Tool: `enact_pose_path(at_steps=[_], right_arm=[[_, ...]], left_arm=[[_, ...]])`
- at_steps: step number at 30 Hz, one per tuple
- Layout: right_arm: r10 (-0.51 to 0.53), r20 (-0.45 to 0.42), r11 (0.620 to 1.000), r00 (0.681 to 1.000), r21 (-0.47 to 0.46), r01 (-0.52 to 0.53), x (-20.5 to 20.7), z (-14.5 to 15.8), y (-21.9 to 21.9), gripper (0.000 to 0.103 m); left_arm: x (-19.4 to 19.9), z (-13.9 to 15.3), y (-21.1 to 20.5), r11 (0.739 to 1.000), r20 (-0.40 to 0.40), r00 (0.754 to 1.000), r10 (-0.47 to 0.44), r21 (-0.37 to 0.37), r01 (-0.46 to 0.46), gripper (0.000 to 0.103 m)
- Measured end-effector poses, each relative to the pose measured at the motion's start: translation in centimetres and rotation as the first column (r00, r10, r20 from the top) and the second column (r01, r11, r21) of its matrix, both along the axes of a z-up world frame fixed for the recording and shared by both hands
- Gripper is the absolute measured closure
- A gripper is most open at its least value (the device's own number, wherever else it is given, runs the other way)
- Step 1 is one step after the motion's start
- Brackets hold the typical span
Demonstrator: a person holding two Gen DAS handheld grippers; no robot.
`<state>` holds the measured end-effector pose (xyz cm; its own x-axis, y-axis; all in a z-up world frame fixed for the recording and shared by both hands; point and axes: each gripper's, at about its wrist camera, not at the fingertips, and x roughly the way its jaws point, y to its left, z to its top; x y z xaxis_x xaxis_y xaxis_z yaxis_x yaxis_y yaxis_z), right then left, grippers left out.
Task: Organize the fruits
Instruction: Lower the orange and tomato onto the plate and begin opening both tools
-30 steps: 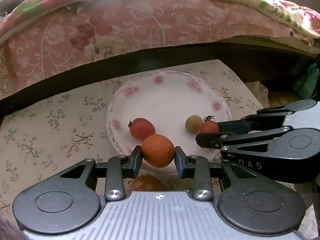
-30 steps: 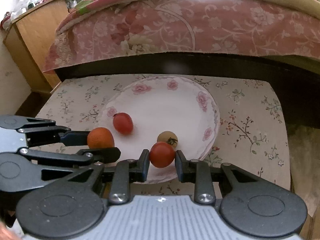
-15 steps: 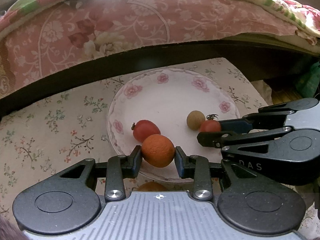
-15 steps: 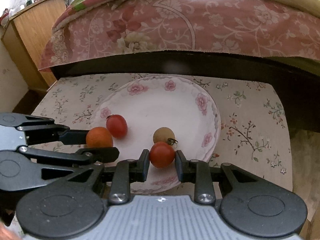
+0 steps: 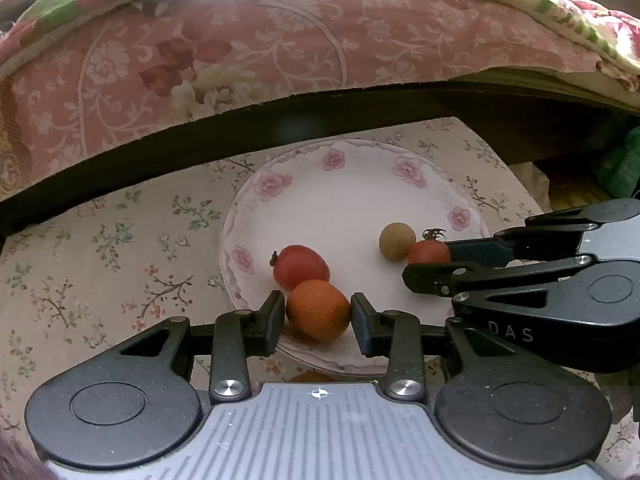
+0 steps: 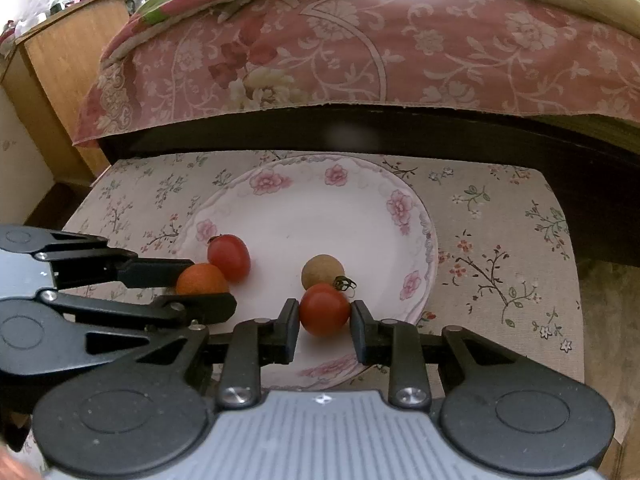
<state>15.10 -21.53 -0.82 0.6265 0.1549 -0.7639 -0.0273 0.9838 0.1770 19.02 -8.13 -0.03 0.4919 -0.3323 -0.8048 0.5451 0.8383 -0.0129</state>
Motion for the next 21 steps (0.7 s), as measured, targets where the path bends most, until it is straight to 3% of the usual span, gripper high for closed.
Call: enact_pose_path(at_steps=[21], right_arm=[[-0.018, 0.01, 1.0, 1.0, 0.0, 0.018, -0.1, 0.43, -0.09, 0.073]], left_arm=[[-0.18, 0.6, -0.02, 1.0, 0.024, 1.0, 0.016, 0.013, -0.016, 0.047]])
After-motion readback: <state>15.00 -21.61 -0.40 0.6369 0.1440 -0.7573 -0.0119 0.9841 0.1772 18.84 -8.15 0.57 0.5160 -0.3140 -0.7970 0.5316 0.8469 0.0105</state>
